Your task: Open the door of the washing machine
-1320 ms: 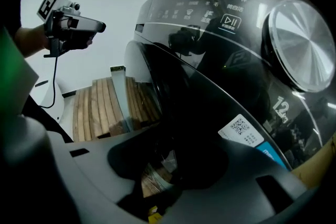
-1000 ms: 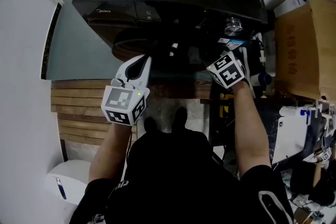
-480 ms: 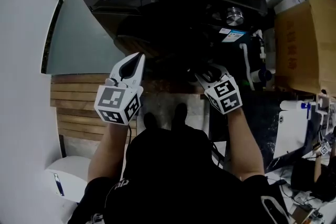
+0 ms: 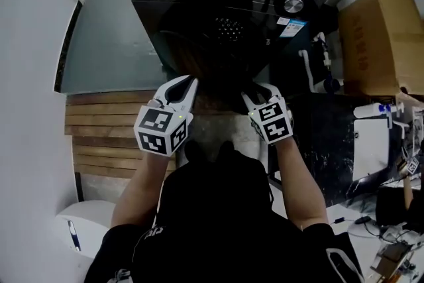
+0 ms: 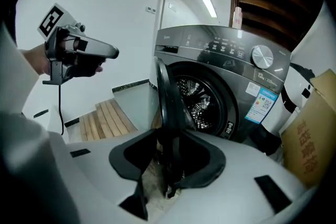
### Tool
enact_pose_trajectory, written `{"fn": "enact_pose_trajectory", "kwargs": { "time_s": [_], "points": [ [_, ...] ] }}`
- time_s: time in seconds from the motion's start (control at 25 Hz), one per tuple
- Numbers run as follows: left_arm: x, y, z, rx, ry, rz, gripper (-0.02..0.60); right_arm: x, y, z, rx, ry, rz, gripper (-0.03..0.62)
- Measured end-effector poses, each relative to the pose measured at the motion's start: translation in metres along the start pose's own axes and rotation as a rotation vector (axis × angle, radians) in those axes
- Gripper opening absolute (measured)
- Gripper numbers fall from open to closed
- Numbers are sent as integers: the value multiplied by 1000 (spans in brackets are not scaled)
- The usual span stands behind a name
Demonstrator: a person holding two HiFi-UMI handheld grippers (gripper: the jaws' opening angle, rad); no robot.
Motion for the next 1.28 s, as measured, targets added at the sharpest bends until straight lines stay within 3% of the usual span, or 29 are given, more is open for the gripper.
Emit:
{"fn": "enact_pose_trajectory", "kwargs": {
  "time_s": [0.12,0.2,0.4,0.52,0.92,1.28],
  "points": [
    [-21,12,-11,7,50,-15,104,28,9,-7,-10,12,34,135],
    [-33,22,-17,5,64,13,137,44,14,-10,-30,30,72,129],
    [-62,51,-37,20,70,90,155,85,26,-23,-52,77,188,99],
    [-69,63,-50,48,68,128,170,104,26,-29,-59,53,245,76],
    [-38,111,-65,29,120,219,178,176,21,-13,-62,65,401,93],
    [2,159,-76,60,129,175,170,257,13,14,-99,56,484,105]
  ]
}}
Point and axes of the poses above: the fingertips, and each gripper's own axes: y backward along the fingers, x to its left, z out of its top, the point moved 8 cm from there along y, backward along the fingers
